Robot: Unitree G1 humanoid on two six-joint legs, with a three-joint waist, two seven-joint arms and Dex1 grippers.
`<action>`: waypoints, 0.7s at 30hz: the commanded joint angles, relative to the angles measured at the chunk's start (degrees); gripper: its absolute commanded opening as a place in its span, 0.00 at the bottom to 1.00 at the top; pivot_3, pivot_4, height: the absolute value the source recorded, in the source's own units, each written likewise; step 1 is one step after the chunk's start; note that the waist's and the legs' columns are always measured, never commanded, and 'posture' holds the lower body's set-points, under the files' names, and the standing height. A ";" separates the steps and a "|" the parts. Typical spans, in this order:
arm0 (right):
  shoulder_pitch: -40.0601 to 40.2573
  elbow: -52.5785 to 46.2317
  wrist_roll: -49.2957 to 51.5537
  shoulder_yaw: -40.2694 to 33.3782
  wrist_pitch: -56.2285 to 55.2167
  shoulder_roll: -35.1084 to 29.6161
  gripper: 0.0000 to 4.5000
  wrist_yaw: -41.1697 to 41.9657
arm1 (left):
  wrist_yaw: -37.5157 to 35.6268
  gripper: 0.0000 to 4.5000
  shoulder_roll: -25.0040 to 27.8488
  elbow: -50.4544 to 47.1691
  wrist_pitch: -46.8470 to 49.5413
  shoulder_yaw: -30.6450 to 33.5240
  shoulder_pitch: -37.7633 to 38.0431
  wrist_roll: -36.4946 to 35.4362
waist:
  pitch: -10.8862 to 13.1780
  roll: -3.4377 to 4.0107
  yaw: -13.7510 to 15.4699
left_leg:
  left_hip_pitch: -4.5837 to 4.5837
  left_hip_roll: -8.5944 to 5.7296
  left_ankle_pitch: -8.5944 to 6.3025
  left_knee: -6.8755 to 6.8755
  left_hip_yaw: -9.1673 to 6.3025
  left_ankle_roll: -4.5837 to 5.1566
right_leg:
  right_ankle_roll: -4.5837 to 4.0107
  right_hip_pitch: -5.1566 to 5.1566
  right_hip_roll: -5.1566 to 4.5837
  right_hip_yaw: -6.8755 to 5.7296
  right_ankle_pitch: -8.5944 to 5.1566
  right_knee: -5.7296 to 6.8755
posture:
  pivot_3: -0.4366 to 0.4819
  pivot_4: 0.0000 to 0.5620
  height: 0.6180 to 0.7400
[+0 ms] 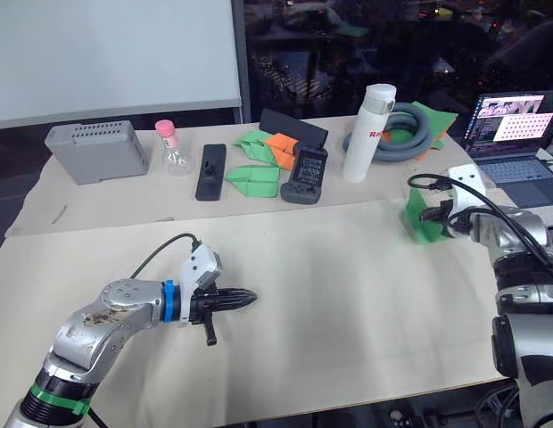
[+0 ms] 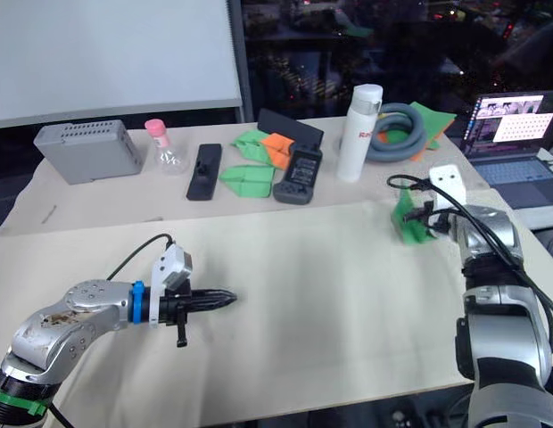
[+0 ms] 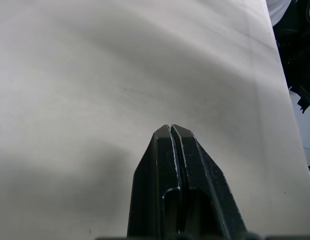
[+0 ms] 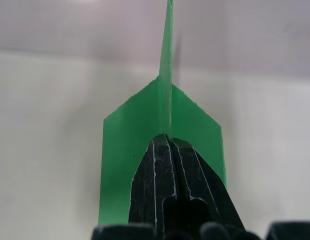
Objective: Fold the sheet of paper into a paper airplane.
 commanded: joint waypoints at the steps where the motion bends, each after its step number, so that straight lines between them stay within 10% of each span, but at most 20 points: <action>1: -2.51 2.34 -0.18 -1.12 -2.06 -0.49 0.00 1.78 | 0.54 0.00 -0.16 -2.03 -1.01 0.92 0.45 -0.30 | 0.00 0.00 0.02 | 0.00 -0.01 0.00 0.01 -0.01 0.00 | 0.00 0.00 -0.01 0.00 0.00 0.01 | 0.48 0.27 1.00; 8: -2.71 5.36 -1.14 -0.54 -3.47 -0.64 0.00 4.60 | 1.02 0.00 -0.41 -1.25 -3.16 0.88 0.48 0.89 | 0.00 0.00 0.05 | 0.01 -0.01 0.00 0.04 -0.03 0.01 | 0.00 0.03 0.00 -0.01 0.00 0.00 | 0.48 0.27 1.00; 21: -3.59 -18.98 7.22 -4.01 7.22 -7.24 0.99 17.92 | 1.34 0.00 -1.52 1.14 -1.55 5.10 -1.67 -2.50 | 0.00 0.01 0.07 | -0.04 -0.01 0.00 0.05 -0.03 0.01 | 0.00 -0.01 0.00 -0.02 0.00 0.01 | 0.48 0.27 1.00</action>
